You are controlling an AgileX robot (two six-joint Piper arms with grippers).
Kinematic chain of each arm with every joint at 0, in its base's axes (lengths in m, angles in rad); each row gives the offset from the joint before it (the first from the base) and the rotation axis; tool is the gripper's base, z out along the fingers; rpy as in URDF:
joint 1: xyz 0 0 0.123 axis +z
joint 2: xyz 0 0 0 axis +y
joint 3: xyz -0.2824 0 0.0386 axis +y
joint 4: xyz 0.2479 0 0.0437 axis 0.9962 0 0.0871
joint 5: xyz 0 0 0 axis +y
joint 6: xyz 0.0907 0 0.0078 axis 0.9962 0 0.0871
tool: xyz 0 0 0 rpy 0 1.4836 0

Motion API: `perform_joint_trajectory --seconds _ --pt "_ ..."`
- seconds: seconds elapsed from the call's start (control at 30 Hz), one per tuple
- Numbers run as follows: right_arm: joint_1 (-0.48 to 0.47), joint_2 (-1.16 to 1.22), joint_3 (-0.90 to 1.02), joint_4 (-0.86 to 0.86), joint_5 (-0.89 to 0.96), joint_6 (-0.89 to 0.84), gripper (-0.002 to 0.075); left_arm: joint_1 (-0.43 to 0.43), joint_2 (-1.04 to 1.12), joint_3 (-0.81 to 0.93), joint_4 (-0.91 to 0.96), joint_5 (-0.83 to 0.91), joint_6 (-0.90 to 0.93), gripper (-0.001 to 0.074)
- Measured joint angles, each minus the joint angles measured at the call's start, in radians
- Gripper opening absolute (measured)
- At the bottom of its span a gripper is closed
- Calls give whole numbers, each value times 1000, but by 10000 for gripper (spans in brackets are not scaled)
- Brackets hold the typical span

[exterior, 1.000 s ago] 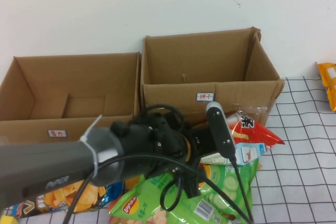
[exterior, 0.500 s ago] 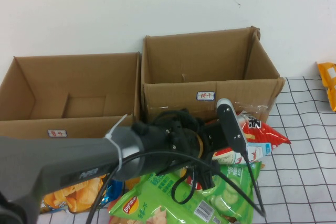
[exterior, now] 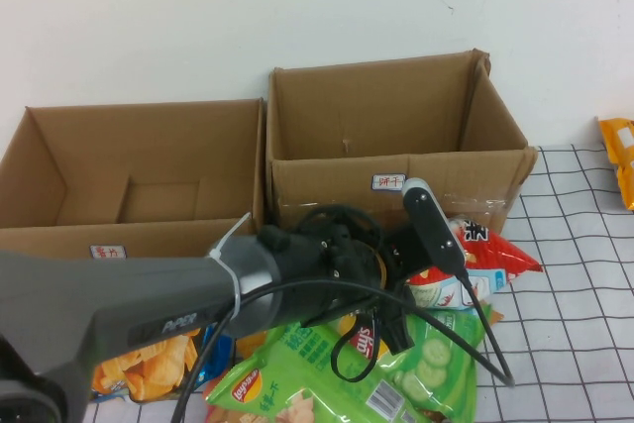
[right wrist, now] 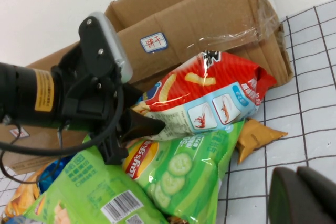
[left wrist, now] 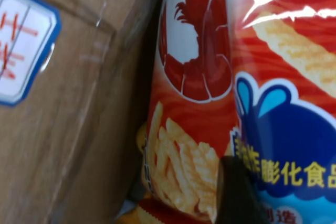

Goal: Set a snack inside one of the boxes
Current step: Pick up the potato chip, then place the potato chip in the potato chip box

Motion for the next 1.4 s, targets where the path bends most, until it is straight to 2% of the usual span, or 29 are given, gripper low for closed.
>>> perform_joint_trajectory --seconds 0.23,0.43,0.7,0.9,1.0,1.1,1.27,1.4 --pt "0 0 0 5 7 0 -1 -14 -89 -2 -11 126 -15 334" --pt "0 0 0 9 9 -2 -1 -66 -311 -2 -35 242 -15 333" --pt "0 0 0 14 11 -2 -1 -98 -603 -2 -99 522 -17 332" --pt "0 0 0 16 11 -2 -1 -87 -714 62 77 630 -44 332" --pt "0 0 0 16 11 -2 -1 -14 -722 95 152 622 -93 332" --pt "0 0 0 16 15 -2 -1 109 -722 131 138 567 -124 332" --pt "0 0 0 16 15 -3 -1 371 -706 159 37 345 -122 332" --pt "0 0 0 16 16 -9 -1 534 -629 161 -58 197 -44 332"
